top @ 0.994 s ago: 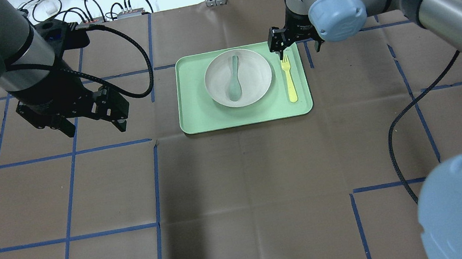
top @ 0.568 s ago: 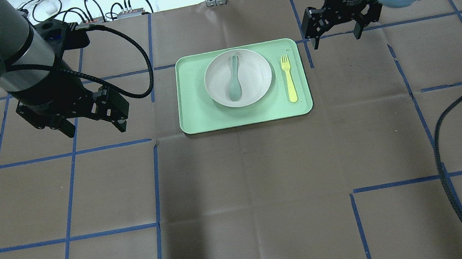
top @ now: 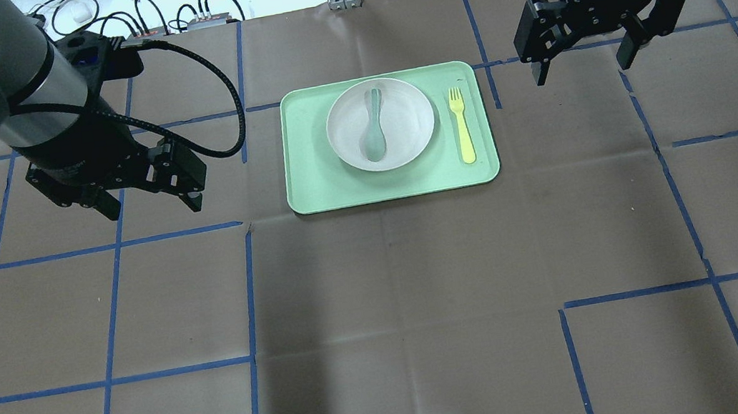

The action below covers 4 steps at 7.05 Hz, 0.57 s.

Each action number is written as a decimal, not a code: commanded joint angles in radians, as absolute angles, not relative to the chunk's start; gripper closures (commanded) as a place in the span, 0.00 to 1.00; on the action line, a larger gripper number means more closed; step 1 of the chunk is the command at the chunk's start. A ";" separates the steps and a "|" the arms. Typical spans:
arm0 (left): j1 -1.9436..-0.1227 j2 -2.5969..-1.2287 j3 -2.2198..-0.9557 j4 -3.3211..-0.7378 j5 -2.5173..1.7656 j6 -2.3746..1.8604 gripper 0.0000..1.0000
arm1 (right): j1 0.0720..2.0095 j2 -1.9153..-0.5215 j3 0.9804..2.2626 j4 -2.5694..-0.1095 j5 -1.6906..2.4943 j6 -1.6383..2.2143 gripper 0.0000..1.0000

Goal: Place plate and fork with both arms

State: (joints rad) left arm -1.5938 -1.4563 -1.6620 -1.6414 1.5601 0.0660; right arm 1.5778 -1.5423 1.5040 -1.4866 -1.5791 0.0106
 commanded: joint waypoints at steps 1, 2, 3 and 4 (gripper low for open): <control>-1.594 -1.456 -1.663 -1.641 1.560 0.066 0.01 | 1.601 -1.555 1.543 -1.496 -1.583 0.023 0.00; -1.594 -1.456 -1.663 -1.641 1.562 0.066 0.01 | 1.600 -1.554 1.546 -1.506 -1.585 0.021 0.00; -1.594 -1.454 -1.664 -1.641 1.562 0.066 0.01 | 1.600 -1.551 1.546 -1.508 -1.585 0.020 0.00; -1.594 -1.454 -1.664 -1.641 1.562 0.066 0.01 | 1.600 -1.548 1.549 -1.522 -1.579 0.020 0.00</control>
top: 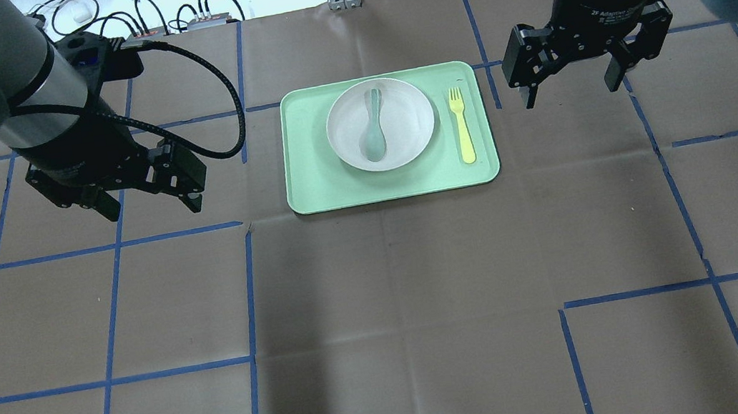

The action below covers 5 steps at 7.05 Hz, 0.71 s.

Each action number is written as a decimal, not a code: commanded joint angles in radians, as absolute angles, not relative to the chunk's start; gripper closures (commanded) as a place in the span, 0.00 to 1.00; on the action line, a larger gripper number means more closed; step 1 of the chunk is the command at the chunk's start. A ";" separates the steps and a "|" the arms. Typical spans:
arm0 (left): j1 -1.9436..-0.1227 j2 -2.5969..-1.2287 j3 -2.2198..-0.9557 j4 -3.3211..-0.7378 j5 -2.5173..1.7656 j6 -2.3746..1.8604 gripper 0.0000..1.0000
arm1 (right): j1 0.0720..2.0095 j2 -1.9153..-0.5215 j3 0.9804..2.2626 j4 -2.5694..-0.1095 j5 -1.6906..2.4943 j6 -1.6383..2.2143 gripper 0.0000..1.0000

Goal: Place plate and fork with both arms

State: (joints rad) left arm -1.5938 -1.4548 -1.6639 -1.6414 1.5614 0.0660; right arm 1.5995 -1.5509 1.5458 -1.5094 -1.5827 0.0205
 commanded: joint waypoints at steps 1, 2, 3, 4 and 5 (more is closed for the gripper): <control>-1.594 -1.454 -1.664 -1.641 1.562 0.066 0.01 | 1.600 -1.548 1.549 -1.535 -1.583 0.020 0.00; -1.594 -1.454 -1.664 -1.641 1.562 0.066 0.01 | 1.600 -1.545 1.549 -1.540 -1.588 0.018 0.00; -1.594 -1.454 -1.664 -1.641 1.562 0.066 0.01 | 1.600 -1.546 1.549 -1.549 -1.589 0.015 0.00; -1.594 -1.454 -1.664 -1.641 1.562 0.066 0.01 | 1.600 -1.546 1.549 -1.551 -1.591 0.015 0.00; -1.594 -1.454 -1.664 -1.641 1.562 0.066 0.01 | 1.600 -1.546 1.549 -1.551 -1.591 0.015 0.00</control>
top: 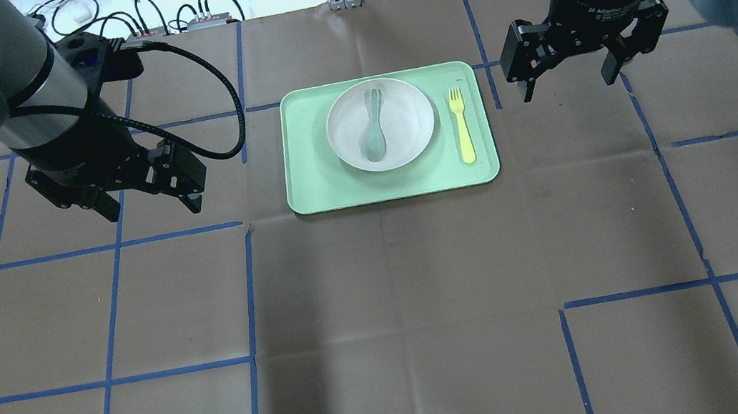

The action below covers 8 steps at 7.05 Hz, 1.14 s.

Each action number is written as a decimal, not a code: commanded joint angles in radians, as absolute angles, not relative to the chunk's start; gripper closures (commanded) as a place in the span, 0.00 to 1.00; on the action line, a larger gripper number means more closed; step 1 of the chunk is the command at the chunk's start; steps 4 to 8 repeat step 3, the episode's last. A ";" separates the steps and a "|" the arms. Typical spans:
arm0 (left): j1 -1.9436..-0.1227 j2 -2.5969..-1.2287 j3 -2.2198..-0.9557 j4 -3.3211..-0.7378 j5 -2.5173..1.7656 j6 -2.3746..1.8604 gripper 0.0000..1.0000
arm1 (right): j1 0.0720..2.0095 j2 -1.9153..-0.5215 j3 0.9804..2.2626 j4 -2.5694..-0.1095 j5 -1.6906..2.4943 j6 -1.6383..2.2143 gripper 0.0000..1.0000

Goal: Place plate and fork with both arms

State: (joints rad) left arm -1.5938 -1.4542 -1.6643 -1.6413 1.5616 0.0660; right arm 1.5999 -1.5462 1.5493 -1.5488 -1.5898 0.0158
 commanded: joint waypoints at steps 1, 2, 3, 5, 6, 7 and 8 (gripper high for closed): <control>-1.594 -1.454 -1.664 -1.641 1.562 0.067 0.01 | 1.600 -1.546 1.549 -1.551 -1.591 0.015 0.00; -1.594 -1.453 -1.664 -1.641 1.562 0.066 0.01 | 1.600 -1.546 1.549 -1.552 -1.591 0.015 0.00; -1.594 -1.453 -1.664 -1.641 1.562 0.067 0.01 | 1.600 -1.545 1.549 -1.554 -1.589 0.015 0.00; -1.594 -1.453 -1.664 -1.641 1.562 0.067 0.01 | 1.600 -1.545 1.549 -1.554 -1.589 0.015 0.00; -1.594 -1.453 -1.664 -1.641 1.562 0.067 0.01 | 1.600 -1.545 1.549 -1.554 -1.589 0.015 0.00; -1.594 -1.453 -1.664 -1.641 1.562 0.067 0.01 | 1.600 -1.545 1.549 -1.554 -1.589 0.015 0.00; -1.594 -1.453 -1.664 -1.641 1.562 0.067 0.01 | 1.600 -1.545 1.549 -1.554 -1.589 0.015 0.00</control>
